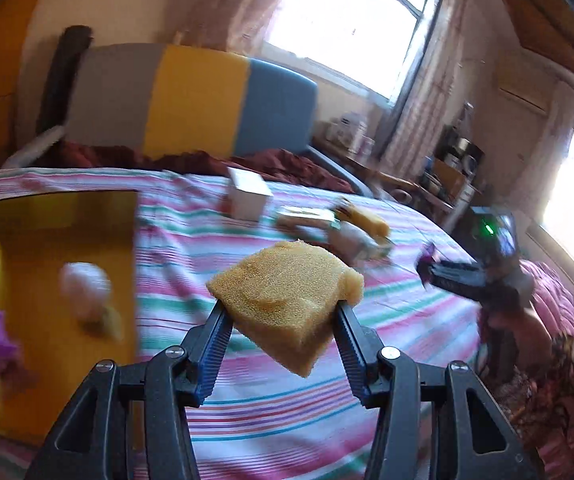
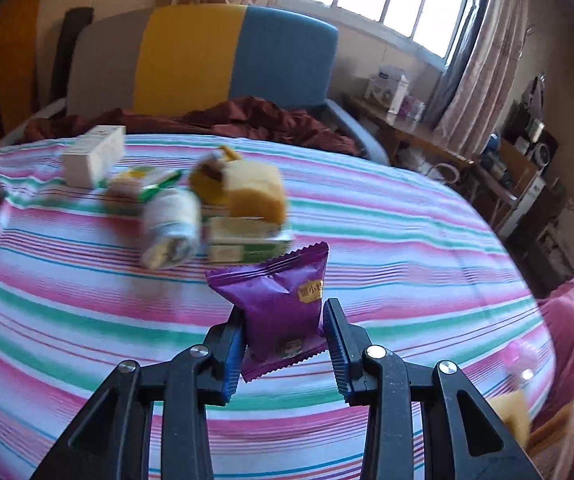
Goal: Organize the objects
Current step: 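Carry the yellow sponge over the gold tray and open the left tool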
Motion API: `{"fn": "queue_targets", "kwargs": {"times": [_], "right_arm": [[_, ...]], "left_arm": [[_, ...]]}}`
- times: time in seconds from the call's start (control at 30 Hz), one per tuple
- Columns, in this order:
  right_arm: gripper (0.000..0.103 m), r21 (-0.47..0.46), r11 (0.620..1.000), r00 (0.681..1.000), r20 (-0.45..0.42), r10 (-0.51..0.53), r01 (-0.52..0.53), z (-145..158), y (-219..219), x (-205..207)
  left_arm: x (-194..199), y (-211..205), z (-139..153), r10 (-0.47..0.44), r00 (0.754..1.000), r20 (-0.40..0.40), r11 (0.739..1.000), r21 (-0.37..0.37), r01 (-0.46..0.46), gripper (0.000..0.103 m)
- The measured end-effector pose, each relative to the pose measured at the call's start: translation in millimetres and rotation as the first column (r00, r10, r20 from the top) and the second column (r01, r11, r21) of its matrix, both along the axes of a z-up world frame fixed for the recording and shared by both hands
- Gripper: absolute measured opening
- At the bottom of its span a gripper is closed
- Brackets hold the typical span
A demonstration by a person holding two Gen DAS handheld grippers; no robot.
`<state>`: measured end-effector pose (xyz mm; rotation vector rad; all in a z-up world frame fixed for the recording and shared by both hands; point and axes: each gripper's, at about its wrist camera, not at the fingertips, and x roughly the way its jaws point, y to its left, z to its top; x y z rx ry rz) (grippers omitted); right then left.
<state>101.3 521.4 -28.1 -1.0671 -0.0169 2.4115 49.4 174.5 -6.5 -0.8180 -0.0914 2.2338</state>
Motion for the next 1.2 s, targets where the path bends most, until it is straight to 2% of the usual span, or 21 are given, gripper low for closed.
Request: {"fn": "queue_targets", "kwargs": {"times": [0.1,0.23,0.4,0.6,0.83,1.0,1.1,1.2], "right_arm": [[0.038,-0.03,0.999,0.999,-0.015,0.035,-0.036,-4.6,-24.8,-2.2],[0.038,-0.072,0.992,0.994,-0.045,0.099,-0.102,-5.6,-62.1,-4.6],[0.038,-0.114,0.978,0.984,-0.07,0.165,-0.173,-3.4,-100.4,-8.9],[0.038,-0.134,0.966,0.972,-0.103,0.209,-0.222,4.7,-134.4,-14.2],[0.038,-0.162,0.947,0.956,-0.149,0.255,-0.278,16.8,-167.6,-18.3],[0.038,-0.167,0.934,0.943,-0.164,0.288,-0.315,22.4,-189.5,-22.5],[0.038,-0.171,0.927,0.937,-0.17,0.304,-0.332,24.2,-201.0,-24.7],[0.038,-0.17,0.922,0.932,-0.174,0.318,-0.346,25.4,-212.1,-26.5]], "left_arm": [[-12.9,-30.2,1.8,0.086,0.996,-0.006,0.996,-0.002,-0.086,0.052],[-33.2,-71.4,-3.8,0.209,0.978,0.02,0.978,-0.01,-0.208,0.052],[-51.1,-104.5,-16.4,0.277,0.958,0.08,0.961,-0.028,-0.275,0.052],[-47.9,-110.4,-22.9,0.27,0.959,0.085,0.962,-0.077,-0.263,0.052],[-40.6,-108.0,-24.8,0.193,0.978,0.075,0.973,-0.143,-0.181,0.054],[-39.2,-112.1,-33.5,0.158,0.976,0.148,0.98,-0.147,-0.136,0.056],[-34.9,-113.8,-33.0,0.153,0.978,0.139,0.98,-0.151,-0.132,0.057],[-34.4,-117.1,-31.7,0.149,0.976,0.161,0.984,-0.12,-0.131,0.061]]}}
